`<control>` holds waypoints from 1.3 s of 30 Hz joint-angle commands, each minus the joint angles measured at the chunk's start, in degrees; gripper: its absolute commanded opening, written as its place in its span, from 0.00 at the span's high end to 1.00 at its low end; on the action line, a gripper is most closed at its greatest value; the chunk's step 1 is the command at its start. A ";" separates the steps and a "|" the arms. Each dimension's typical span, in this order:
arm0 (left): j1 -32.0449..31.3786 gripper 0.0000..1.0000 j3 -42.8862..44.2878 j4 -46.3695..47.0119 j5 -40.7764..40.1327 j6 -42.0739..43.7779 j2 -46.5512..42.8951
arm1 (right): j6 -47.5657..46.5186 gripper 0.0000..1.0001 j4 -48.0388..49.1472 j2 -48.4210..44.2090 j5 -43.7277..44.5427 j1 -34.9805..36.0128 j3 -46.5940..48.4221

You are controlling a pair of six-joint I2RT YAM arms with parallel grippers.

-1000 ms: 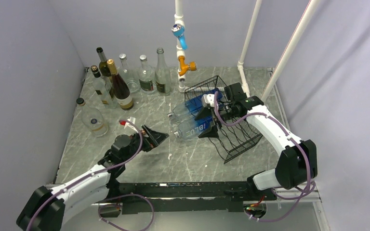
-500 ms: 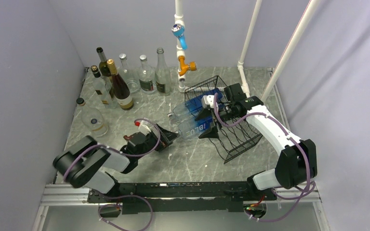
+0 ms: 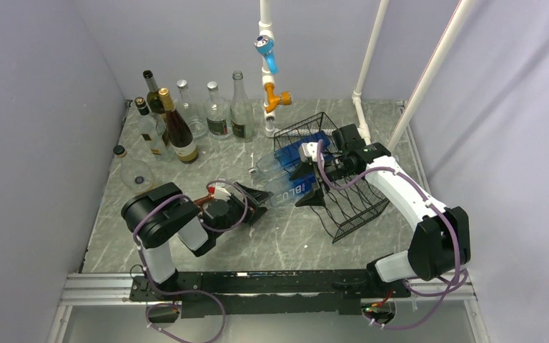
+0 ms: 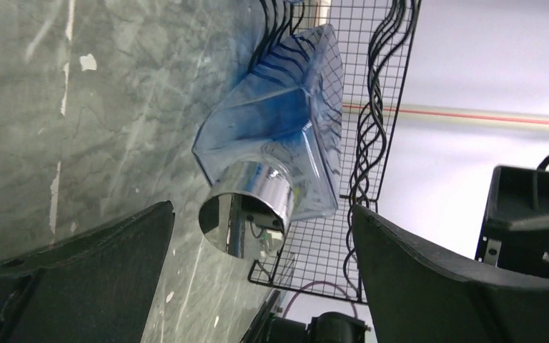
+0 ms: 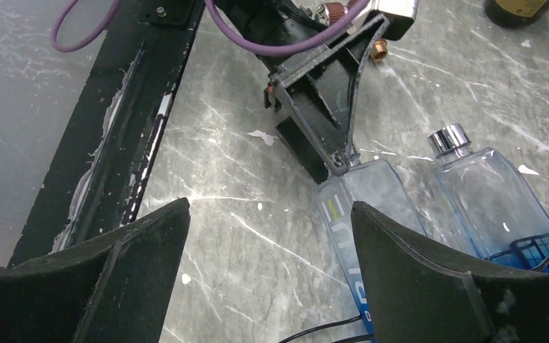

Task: Take the wine bottle off the wine rack
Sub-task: Pick up the wine bottle from the wine rack.

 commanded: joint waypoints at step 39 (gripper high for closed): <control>-1.98 0.76 5.02 13.66 -9.83 -10.27 11.09 | -4.31 0.14 -2.30 -0.55 -0.94 -0.21 0.59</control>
